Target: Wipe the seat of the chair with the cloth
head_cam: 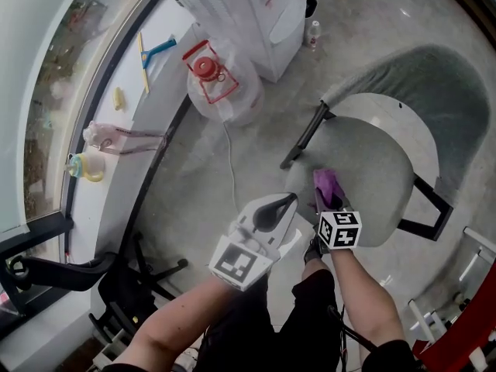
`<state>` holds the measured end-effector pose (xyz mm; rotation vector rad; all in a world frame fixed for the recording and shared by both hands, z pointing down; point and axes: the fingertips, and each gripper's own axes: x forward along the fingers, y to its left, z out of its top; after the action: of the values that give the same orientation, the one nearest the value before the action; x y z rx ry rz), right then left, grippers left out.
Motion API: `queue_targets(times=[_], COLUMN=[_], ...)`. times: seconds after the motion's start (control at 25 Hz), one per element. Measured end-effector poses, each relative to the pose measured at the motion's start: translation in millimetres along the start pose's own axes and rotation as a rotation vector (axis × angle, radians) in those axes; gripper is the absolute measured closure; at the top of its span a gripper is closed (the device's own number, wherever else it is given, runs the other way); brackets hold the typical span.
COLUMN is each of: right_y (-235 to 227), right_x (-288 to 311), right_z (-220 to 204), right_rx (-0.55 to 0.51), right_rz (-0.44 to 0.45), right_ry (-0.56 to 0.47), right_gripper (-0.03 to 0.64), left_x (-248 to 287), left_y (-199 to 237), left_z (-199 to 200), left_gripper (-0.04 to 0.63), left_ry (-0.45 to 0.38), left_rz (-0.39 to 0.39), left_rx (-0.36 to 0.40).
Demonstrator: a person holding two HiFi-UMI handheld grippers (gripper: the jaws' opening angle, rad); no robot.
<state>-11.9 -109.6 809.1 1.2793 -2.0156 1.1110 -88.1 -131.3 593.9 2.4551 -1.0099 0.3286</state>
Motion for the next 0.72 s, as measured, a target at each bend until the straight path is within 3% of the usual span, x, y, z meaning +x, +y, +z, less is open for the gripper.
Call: queue_targets(times=[0.44, 0.72], right_y=[67, 37], right_x=[26, -24], right_z=[38, 69], right_rx=[0.044, 0.082], right_rz=[0.129, 0.102], right_ry=[-0.041, -0.160], right_gripper=[0.549, 0.549], left_x=[-14, 2], left_y=[20, -5], left_z=[9, 15], left_gripper=[0.588, 0.588], left_ry=[-0.015, -0.003], left_rz=[0.041, 0.012], left_rx=[-0.002, 0.015])
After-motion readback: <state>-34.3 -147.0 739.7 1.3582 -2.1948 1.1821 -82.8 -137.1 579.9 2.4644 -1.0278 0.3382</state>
